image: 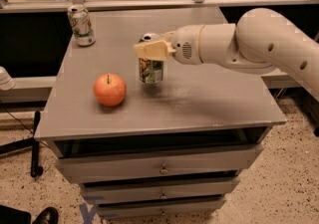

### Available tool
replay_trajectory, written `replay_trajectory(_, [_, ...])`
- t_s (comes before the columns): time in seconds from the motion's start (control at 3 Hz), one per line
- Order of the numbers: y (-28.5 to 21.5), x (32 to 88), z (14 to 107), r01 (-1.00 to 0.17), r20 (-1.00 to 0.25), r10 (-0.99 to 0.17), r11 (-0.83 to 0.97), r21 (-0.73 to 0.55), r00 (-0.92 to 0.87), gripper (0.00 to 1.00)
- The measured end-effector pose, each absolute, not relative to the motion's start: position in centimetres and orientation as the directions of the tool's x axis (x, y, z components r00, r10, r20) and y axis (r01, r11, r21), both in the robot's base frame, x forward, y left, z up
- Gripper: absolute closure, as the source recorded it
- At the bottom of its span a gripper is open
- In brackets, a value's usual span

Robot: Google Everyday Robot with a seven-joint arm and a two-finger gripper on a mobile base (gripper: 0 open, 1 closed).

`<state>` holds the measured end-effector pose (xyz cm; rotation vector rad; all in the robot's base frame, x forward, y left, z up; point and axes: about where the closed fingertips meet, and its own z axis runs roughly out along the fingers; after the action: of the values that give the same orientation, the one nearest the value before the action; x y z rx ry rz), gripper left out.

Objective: Move green can near apple

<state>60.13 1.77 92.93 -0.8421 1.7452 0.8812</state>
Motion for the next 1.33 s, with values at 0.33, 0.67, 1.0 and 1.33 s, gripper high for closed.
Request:
replay_trajectory(0.33, [2.0,59.4,92.9,-0.850,-0.946,-0.148,0.493,0.184,-0.290,0.82])
replay_trajectory(0.67, [2.4,58.9,92.6,-0.856,-0.952,-0.136,0.485,0.177,-0.274,0.58])
replay_trajectory(1.0, [3.0,58.7,92.4,-0.867,-0.961,-0.129,0.472,0.159,-0.246,0.36])
replay_trajectory(1.33, [3.3,58.4,92.5,-0.877,-0.966,-0.125,0.457,0.146,-0.226,0.12])
